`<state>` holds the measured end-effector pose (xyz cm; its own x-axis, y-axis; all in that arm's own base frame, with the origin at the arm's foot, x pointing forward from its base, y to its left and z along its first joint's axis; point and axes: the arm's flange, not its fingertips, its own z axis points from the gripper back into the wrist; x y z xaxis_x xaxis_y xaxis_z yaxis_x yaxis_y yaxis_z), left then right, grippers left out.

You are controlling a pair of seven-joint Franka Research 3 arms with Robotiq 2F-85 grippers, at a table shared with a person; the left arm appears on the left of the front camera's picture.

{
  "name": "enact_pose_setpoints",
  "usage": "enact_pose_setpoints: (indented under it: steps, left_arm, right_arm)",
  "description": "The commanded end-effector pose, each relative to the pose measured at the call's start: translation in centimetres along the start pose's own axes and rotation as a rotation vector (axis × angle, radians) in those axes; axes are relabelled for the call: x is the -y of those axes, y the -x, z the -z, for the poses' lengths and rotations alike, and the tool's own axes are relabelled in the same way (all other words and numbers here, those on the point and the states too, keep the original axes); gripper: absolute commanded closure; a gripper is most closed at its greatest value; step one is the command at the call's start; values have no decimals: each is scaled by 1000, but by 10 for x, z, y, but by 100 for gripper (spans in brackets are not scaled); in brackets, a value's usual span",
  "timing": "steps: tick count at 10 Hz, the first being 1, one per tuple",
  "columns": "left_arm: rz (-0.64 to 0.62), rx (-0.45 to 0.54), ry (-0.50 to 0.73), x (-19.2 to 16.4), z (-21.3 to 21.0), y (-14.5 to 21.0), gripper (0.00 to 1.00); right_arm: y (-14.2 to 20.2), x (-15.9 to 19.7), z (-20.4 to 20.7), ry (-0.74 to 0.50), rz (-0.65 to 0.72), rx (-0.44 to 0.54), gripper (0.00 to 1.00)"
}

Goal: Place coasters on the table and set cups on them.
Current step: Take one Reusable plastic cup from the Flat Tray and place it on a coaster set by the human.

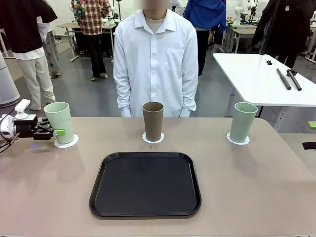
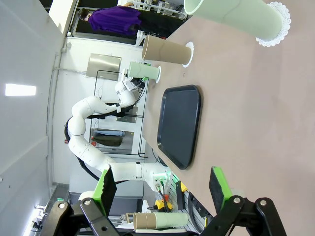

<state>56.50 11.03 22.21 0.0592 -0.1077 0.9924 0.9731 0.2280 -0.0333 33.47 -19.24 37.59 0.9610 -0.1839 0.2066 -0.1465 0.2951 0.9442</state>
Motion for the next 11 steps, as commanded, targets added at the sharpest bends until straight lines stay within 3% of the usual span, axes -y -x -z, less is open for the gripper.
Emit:
enact_pose_setpoints:
  steps: [1,10,11]
  left_arm:
    - [-4,-11,16,-3,-3,-3,15]
    - [-57,-8,59,0,2,9,15]
    - [-59,-13,61,0,1,10,0]
  right_arm:
    - [4,-2,2,-3,-6,7,0]
    - [4,-2,2,-3,-6,7,0]
    - [4,-2,2,-3,-6,7,0]
